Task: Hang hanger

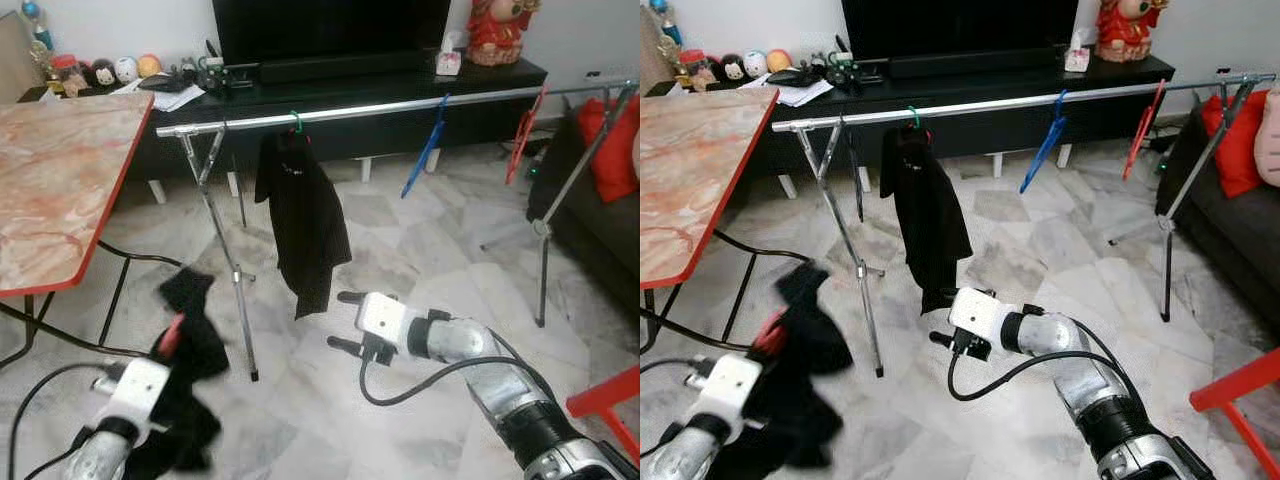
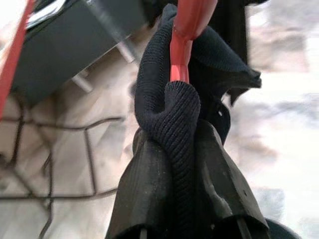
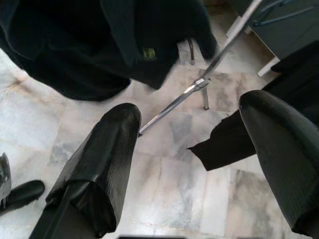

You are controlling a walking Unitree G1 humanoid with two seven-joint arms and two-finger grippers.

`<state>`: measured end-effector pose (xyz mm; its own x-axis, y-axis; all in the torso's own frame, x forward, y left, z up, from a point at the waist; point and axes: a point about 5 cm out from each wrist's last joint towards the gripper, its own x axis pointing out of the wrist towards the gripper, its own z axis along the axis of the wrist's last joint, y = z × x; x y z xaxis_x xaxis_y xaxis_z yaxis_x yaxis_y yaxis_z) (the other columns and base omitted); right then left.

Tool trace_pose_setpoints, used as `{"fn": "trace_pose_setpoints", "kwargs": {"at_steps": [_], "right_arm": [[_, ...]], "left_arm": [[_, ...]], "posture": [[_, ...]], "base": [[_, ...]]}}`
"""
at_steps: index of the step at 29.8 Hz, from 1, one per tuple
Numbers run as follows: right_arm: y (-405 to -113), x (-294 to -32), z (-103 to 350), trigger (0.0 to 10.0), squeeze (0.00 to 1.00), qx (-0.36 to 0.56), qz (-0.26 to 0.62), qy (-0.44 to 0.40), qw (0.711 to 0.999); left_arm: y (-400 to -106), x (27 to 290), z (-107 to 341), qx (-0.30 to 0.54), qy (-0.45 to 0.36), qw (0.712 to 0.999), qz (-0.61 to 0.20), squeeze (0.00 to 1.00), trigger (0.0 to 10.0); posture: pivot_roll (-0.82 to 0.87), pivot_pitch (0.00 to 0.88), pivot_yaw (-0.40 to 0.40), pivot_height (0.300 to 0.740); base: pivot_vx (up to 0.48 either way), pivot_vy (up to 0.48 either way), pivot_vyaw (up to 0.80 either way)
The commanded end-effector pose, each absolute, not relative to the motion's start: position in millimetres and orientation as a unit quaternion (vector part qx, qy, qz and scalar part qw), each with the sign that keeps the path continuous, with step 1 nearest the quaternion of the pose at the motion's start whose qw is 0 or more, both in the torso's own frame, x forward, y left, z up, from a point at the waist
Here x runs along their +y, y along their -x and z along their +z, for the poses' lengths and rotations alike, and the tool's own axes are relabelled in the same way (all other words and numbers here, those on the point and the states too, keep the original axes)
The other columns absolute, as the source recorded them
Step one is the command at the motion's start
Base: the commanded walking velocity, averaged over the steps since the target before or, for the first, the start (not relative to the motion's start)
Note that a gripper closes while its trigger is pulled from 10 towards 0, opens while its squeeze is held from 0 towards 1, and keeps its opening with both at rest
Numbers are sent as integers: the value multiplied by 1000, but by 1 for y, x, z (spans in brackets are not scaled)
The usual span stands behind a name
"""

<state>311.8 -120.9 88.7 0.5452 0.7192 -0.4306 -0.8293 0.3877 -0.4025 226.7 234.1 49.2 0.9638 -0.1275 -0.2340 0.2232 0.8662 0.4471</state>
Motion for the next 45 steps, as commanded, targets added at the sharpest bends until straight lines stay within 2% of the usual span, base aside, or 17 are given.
{"fn": "trace_pose_setpoints", "kwargs": {"at_steps": [1,6,8,9,11,17,22,25,31,37,45], "right_arm": [[-311,-116,92,10000,0,87,462,284,836],[-305,-112,89,10000,0,85,455,277,842],[-305,-111,91,10000,0,72,421,282,859],[-305,-111,91,10000,0,72,421,282,859],[-309,-109,99,10000,0,48,361,256,895],[-307,-106,109,10000,0,20,307,260,915],[-306,-106,110,10000,0,18,289,262,921],[-292,-97,107,10000,0,3,245,293,924],[-288,-96,94,10000,0,52,220,283,932],[-289,-101,94,10000,0,80,153,255,951],[-290,-109,88,10000,0,111,135,269,947]], "left_arm": [[-230,218,57,98,-228,960,-132,0,10000],[-241,190,68,80,-191,963,-171,0,10000],[-249,174,76,70,-162,967,-181,0,10000],[-249,174,76,70,-162,967,-181,0,10000],[-265,158,87,54,-126,973,-185,0,10000],[-288,133,107,37,-81,975,-205,0,10000],[-291,129,110,39,-74,974,-209,0,10000],[-295,119,122,24,-61,964,-259,0,10000],[-293,116,126,24,-68,952,-297,0,10000],[-293,96,142,4,-56,934,-354,0,10000],[-293,93,147,1,-52,929,-367,0,10000]], "posture": [[-7,0,61,740],[-27,0,64,740],[-34,0,61,740],[-34,0,61,740],[-45,0,60,740],[-63,0,66,740],[-63,0,66,740],[-99,0,79,740],[-98,0,76,740],[-102,0,76,740],[-94,0,74,740]], "base": [[0,0,0],[0,0,0],[0,0,0],[0,0,0],[0,0,0],[0,0,0],[0,0,0],[0,0,0],[0,0,0],[0,0,0],[0,0,0]]}}
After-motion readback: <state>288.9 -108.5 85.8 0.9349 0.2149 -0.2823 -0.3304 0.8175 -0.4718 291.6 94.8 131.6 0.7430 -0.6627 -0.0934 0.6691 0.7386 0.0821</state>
